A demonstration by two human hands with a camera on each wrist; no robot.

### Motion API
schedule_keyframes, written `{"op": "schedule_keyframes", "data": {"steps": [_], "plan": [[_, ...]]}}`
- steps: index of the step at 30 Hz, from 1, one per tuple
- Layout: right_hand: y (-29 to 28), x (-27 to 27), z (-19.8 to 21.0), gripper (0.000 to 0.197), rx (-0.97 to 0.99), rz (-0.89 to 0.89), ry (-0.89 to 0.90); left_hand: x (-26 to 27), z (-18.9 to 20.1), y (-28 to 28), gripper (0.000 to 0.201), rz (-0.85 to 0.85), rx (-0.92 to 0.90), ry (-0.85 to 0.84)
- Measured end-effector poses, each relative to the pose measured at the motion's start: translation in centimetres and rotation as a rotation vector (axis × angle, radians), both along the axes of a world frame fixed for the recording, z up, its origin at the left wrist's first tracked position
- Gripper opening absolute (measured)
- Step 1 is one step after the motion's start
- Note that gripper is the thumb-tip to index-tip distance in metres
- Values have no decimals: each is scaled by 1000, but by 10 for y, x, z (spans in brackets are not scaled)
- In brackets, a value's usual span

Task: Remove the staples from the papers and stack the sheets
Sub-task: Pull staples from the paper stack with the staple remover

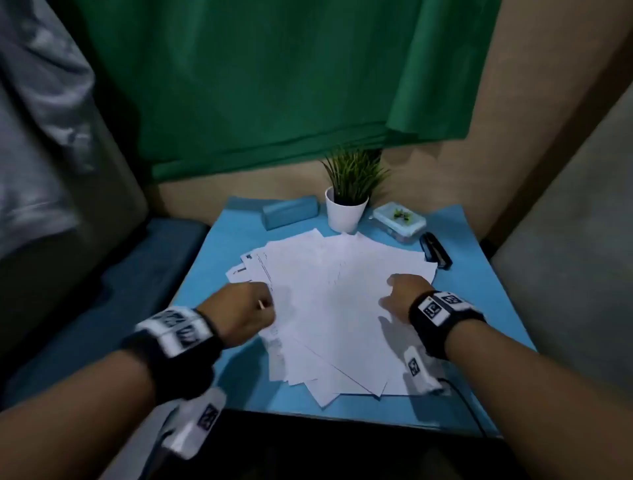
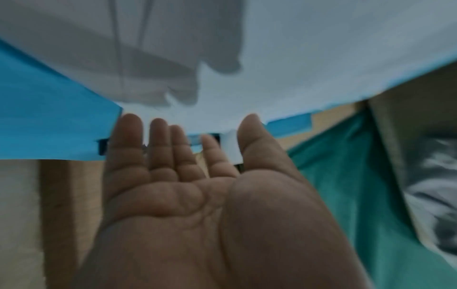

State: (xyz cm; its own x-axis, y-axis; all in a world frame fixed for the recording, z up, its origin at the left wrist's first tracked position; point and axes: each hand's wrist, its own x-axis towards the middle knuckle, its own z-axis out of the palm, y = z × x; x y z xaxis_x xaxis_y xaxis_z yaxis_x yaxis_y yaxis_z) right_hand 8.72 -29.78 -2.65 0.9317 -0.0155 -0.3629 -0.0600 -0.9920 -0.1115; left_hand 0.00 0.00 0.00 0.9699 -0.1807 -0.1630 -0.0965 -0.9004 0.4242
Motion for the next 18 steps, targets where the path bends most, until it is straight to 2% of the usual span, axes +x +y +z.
{"op": "schedule_keyframes", "data": {"steps": [4,7,10,12,15,18], "plan": [[-7,-3,-16,74,-50,-162,101,9,-51,-36,39,-97,245,207],[-19,-6,-30,76,-133,-103,132,-6,-59,-16,48,-182,303,167],[-32,-4,-34,66,-124,-40,140,-26,-48,15,71,-222,417,176],[-38,-2,-35,63,-118,-8,148,-33,-35,37,78,-203,495,181],[-41,2,-35,61,-135,27,159,-31,-3,48,72,-137,580,157],[-40,6,-30,57,-153,64,161,-10,40,11,60,-138,594,150]]}}
